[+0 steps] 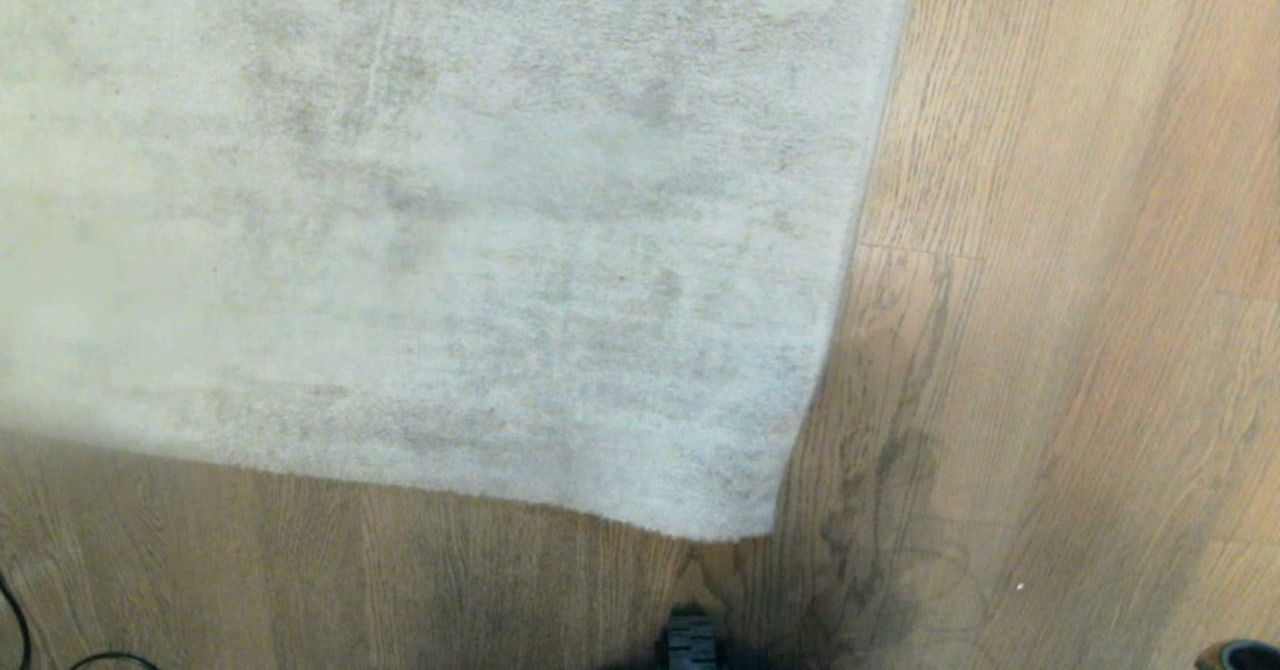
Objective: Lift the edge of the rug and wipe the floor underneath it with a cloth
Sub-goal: Put down the rag
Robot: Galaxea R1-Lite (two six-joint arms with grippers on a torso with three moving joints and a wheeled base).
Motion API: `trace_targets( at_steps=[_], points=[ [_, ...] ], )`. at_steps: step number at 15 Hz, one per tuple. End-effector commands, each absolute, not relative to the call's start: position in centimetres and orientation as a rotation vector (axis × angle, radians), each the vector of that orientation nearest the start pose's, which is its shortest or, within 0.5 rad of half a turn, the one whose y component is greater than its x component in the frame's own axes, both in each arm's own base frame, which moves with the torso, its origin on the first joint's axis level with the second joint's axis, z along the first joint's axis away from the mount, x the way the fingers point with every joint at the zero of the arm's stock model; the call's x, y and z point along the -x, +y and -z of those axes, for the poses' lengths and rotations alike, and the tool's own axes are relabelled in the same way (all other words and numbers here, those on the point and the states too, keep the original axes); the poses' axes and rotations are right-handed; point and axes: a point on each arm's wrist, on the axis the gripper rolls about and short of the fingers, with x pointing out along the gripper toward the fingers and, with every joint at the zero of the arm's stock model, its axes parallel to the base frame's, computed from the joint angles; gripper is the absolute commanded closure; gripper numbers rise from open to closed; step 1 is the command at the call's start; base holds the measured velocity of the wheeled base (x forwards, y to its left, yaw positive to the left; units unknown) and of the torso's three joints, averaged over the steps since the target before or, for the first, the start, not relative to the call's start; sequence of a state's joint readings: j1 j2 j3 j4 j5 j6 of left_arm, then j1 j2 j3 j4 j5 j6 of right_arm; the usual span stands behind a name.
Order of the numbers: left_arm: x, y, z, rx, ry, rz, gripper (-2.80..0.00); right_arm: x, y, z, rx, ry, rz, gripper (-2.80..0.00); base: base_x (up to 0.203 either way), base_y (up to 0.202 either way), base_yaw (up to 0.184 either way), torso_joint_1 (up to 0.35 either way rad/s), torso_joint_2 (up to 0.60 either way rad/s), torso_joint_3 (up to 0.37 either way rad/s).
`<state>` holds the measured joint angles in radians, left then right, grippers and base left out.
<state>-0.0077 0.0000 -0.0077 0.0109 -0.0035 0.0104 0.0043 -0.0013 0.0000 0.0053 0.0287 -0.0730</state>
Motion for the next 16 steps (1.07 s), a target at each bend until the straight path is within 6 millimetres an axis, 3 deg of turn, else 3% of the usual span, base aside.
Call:
trace_targets(
  at_steps=[1, 16],
  points=[
    [2.34, 0.01, -7.65, -0.011, 0.003, 0.011, 0.0, 2.28, 0.06, -7.49, 0.074, 0.005, -0.034, 0.0, 0.0, 0.0, 0.0, 0.0, 0.0, 0.0],
    [2.34, 0.01, -7.65, -0.011, 0.003, 0.011, 0.0, 2.28, 0.06, -7.49, 0.074, 0.005, -0.034, 0.0, 0.0, 0.0, 0.0, 0.0, 0.0, 0.0]
  ],
)
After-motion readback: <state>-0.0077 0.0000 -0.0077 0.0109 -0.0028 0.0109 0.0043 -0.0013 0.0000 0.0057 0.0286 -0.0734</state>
